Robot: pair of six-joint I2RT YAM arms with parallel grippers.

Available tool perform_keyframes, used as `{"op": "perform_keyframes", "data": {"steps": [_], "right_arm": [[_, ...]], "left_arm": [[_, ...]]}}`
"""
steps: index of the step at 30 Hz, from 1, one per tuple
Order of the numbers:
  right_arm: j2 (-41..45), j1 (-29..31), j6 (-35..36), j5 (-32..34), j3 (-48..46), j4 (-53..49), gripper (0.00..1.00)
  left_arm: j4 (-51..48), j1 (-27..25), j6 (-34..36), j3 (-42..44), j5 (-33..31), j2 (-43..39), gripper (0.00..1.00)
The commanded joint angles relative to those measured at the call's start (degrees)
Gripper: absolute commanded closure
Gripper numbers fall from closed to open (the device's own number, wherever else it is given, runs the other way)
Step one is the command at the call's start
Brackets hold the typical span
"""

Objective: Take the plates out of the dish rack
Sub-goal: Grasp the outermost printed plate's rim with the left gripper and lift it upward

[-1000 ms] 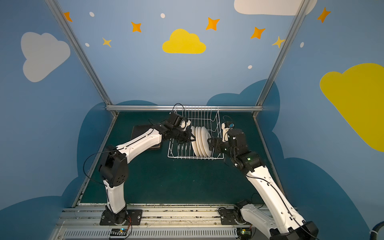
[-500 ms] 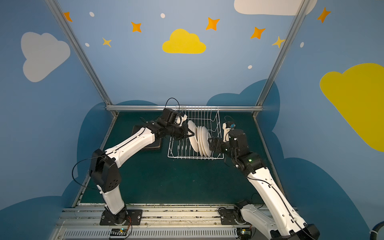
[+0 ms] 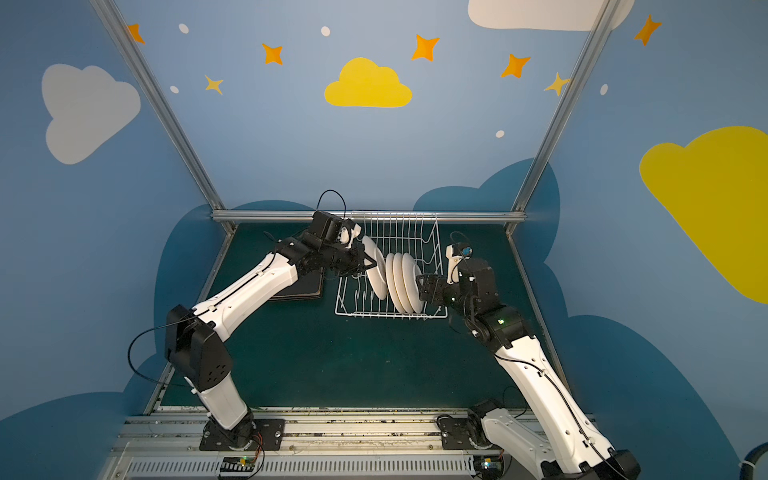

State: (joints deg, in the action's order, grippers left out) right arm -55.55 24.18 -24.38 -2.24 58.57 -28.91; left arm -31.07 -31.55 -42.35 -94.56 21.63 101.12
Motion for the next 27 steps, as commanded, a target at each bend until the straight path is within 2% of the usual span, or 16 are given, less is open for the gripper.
{"op": "perform_keyframes", "data": {"steps": [1,6,11,20,27], "right_arm": [[0.6,-0.3,-0.6,-0.5,0.2,1.0,0.11],[0.2,-0.2,-0.6,-0.8,0.8,1.0,0.12],[-0.2,-0.2,-0.8,-1.3,0.8,1.0,0.11],[-0.2,-0.2,-1.6,-1.6,1.8,1.5,0.12],[0.2,-1.0,-4.1,-3.3,2.8,3.4,0.12]], "left_arm": [[-0.8,0.3,2.2,-0.2,-0.9,-3.2,0.97],[-0.9,1.1,3.3,-0.4,-1.2,-4.7,0.97],[0.6,1.2,7.6,-0.4,-1.4,-6.9,0.97],[4.9,0.8,22.6,1.7,-2.0,-13.4,0.97],[12.1,-2.2,39.4,10.0,-9.2,-21.2,0.97]]}}
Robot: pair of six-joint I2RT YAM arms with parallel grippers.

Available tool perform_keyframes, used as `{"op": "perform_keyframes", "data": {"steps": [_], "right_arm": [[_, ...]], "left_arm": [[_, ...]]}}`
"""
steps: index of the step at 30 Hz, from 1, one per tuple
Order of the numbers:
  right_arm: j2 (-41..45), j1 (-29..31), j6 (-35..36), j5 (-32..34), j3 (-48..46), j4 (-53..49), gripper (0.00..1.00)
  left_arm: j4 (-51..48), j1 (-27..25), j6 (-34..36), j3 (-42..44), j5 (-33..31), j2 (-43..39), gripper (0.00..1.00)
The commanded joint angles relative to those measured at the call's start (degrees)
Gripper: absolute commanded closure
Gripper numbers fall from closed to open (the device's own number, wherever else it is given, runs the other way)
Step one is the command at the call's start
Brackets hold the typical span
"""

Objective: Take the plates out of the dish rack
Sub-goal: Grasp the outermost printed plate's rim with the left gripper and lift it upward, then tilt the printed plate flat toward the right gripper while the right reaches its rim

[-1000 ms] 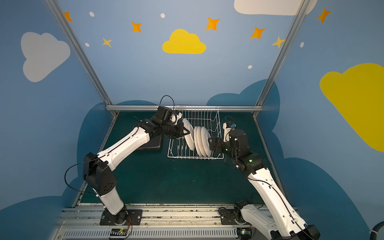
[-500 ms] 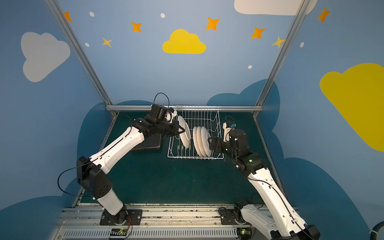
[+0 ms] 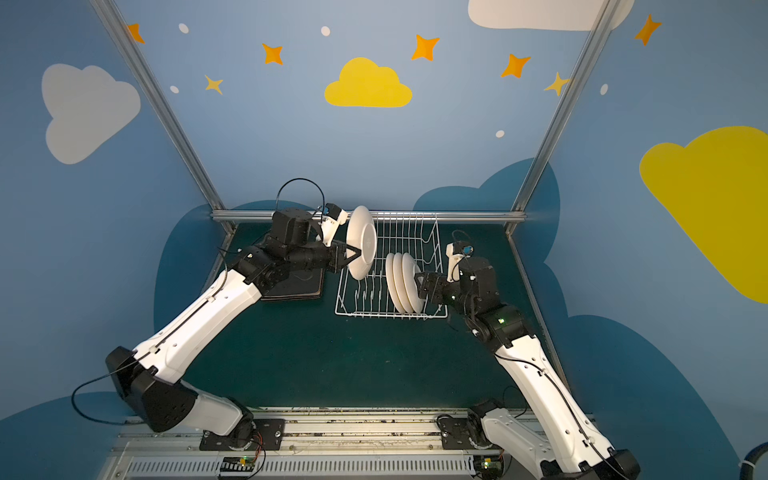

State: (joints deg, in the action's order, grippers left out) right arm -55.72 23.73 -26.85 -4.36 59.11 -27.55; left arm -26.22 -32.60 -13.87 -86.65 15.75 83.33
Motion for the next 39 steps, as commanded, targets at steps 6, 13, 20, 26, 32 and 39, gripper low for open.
{"op": "perform_keyframes", "data": {"steps": [6,13,20,26,32,39], "right_arm": [[-0.8,-5.9,-8.3,-9.5,4.5,4.3,0.12],[-3.5,-10.5,-14.8,-18.1,3.9,9.8,0.12],[-5.5,-12.1,-16.2,-23.8,5.2,10.8,0.12],[-7.3,-12.0,-17.0,-26.8,5.8,10.7,0.12],[-10.3,-11.8,-17.1,-31.5,7.4,10.5,0.14],[-13.6,-10.6,-15.8,-33.9,9.0,8.5,0.17]], "left_arm": [[9.7,-4.8,27.1,7.3,-12.4,-8.3,0.97],[9.5,-9.1,44.0,11.6,-23.4,-9.2,0.97],[11.7,-12.6,58.9,14.4,-35.3,-7.0,0.97],[20.3,-15.4,69.2,18.8,-43.0,-5.5,0.97],[22.9,-16.8,74.7,21.0,-44.0,-5.2,0.97],[24.8,-17.8,79.4,22.7,-44.4,-5.2,0.97]]}}
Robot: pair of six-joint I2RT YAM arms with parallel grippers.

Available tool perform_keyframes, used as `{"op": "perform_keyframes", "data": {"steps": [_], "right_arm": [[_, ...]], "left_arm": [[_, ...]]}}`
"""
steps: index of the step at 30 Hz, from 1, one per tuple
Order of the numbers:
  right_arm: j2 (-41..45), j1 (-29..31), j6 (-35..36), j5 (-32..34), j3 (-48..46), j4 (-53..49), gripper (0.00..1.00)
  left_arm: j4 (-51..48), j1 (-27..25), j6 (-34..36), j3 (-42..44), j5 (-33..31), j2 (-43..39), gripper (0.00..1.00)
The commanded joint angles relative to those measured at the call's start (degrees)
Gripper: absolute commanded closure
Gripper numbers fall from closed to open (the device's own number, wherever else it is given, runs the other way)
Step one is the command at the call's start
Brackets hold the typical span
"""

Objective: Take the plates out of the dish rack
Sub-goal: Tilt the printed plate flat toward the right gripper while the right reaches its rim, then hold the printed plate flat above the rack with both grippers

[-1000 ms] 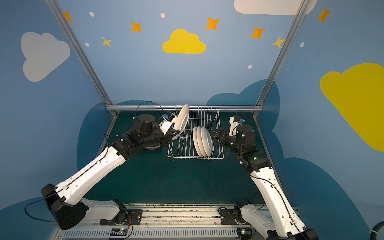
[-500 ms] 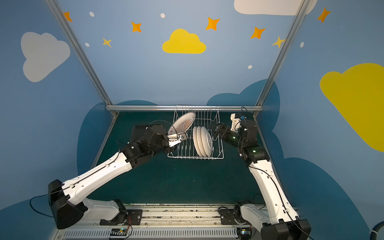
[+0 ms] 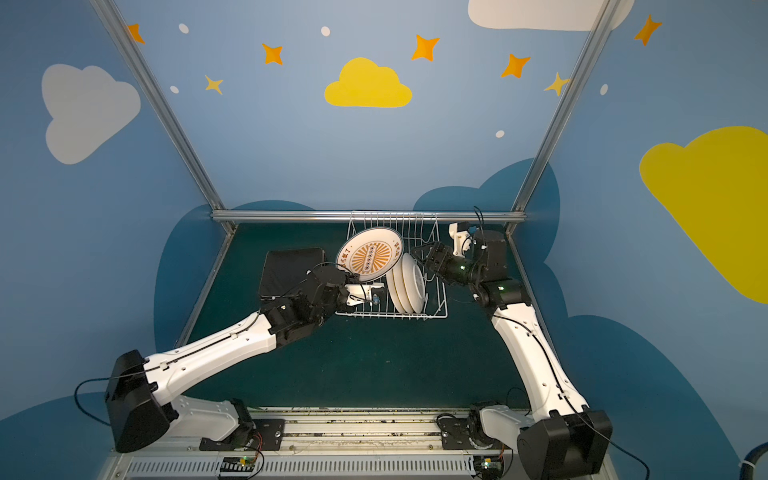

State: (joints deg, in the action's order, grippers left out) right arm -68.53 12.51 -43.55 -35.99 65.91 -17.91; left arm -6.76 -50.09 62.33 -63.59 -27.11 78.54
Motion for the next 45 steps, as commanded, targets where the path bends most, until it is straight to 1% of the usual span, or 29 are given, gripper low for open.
{"op": "perform_keyframes", "data": {"steps": [1,5,8,11,14,21,24,34,36,37,38,39,41,43,44,45], "right_arm": [[-1.1,0.8,1.2,-2.2,2.5,-1.5,0.18],[-2.9,2.1,3.0,-0.9,4.0,-4.7,0.23],[-4.8,2.8,5.0,-0.4,6.0,-7.8,0.28],[-6.7,3.3,3.6,-0.1,7.3,-9.5,0.33],[-8.4,3.9,3.3,1.0,8.4,-10.6,0.42],[-12.0,5.7,5.6,4.9,11.7,-15.8,0.54],[-13.5,6.2,5.7,4.5,12.6,-16.8,0.6],[-13.7,6.0,3.8,0.7,11.6,-13.0,0.9],[-13.4,5.7,2.6,-0.5,10.9,-11.1,0.94],[-13.3,5.6,1.9,-1.3,10.3,-10.1,0.96],[-13.1,5.4,1.1,-2.2,9.6,-8.6,0.97],[-12.9,5.2,0.2,-3.0,8.9,-7.4,1.0],[-12.3,4.9,-1.1,-3.9,7.6,-5.0,1.0],[-11.6,4.6,-2.1,-4.3,6.6,-3.3,1.0],[-11.2,4.4,-2.5,-4.3,6.2,-2.7,1.0],[-10.7,4.2,-2.8,-4.2,5.8,-2.3,1.0]], "left_arm": [[5.3,-0.4,3.7,-0.2,-1.5,-0.3,0.97],[6.2,-0.6,5.2,0.6,-1.9,0.5,0.97],[6.4,-1.0,7.1,1.0,-2.1,1.3,0.97],[6.9,-1.2,8.2,1.1,-2.8,2.1,0.97],[7.5,-1.7,7.8,1.0,-2.9,2.5,0.97],[8.9,-2.9,8.0,1.3,-3.2,3.1,0.97],[9.9,-3.4,7.7,1.6,-2.9,3.2,0.96],[11.2,-4.2,6.7,1.9,-4.1,4.5,0.91],[11.5,-4.2,6.2,1.9,-4.6,4.5,0.86],[11.6,-4.2,6.0,1.9,-4.9,4.5,0.79],[11.8,-4.2,5.6,1.9,-5.3,4.6,0.69],[11.9,-4.2,5.3,1.8,-5.7,4.8,0.65],[11.9,-4.2,5.2,1.9,-6.4,5.1,0.63],[12.2,-4.2,5.0,2.0,-7.0,5.4,0.58],[12.3,-4.2,4.9,2.0,-7.3,5.5,0.51],[12.7,-4.3,4.8,2.0,-7.6,5.6,0.38]]}}
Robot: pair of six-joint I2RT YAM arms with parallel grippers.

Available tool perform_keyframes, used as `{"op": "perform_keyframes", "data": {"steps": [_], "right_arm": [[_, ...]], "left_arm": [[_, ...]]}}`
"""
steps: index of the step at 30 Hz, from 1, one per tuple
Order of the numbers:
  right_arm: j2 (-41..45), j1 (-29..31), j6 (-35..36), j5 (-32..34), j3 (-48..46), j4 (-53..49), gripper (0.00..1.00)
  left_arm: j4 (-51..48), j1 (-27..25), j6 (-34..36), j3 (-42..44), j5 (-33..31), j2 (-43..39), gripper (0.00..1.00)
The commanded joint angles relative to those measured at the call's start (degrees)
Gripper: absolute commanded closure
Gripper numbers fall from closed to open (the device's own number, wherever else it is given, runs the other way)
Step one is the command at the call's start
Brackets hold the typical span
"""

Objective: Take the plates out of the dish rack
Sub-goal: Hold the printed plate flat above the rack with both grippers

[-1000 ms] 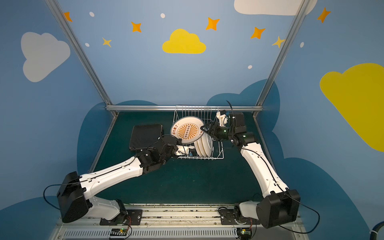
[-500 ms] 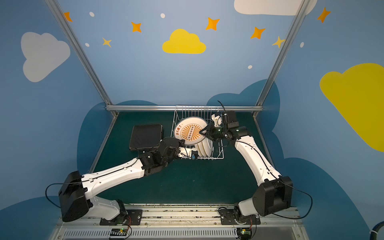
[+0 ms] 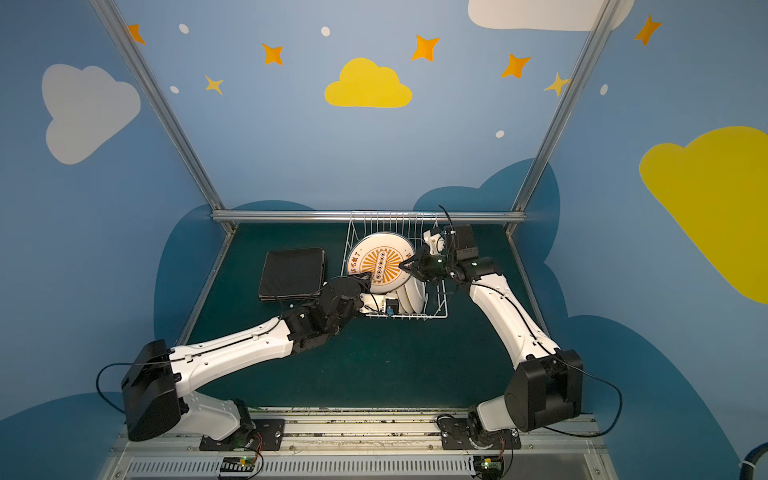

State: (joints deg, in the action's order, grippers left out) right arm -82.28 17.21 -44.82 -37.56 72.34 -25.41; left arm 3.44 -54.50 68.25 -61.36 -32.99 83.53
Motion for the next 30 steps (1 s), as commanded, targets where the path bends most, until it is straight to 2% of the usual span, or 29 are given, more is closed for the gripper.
{"op": "perform_keyframes", "data": {"steps": [1,4,7,11,18,25,30], "right_arm": [[3.5,-0.8,-1.9,-2.5,-0.9,5.6,1.0],[5.3,-1.6,-2.2,-1.5,-2.4,7.8,1.0],[7.0,-2.2,-3.2,-1.0,-4.4,10.6,1.0],[9.1,-2.7,-4.4,0.0,-7.0,14.5,1.0],[12.2,-3.0,-3.9,2.5,-9.5,16.8,1.0],[13.9,-3.0,-2.3,3.8,-10.9,17.1,1.0],[14.1,-3.0,-1.5,1.9,-11.3,18.2,1.0]], "left_arm": [[2.9,0.2,-1.4,-0.2,-2.1,0.6,0.29],[3.8,0.2,-3.2,-0.2,-2.7,0.3,0.12],[2.8,0.3,-6.8,-0.5,-2.1,-0.8,0.01],[-0.2,0.7,-13.8,-1.1,1.6,-3.6,0.01],[-3.4,3.9,-33.2,-1.8,12.4,-11.9,0.01],[-6.5,15.1,-56.8,-2.8,30.0,-19.6,0.01],[-8.3,24.6,-72.1,-3.8,41.6,-20.7,0.01]]}}
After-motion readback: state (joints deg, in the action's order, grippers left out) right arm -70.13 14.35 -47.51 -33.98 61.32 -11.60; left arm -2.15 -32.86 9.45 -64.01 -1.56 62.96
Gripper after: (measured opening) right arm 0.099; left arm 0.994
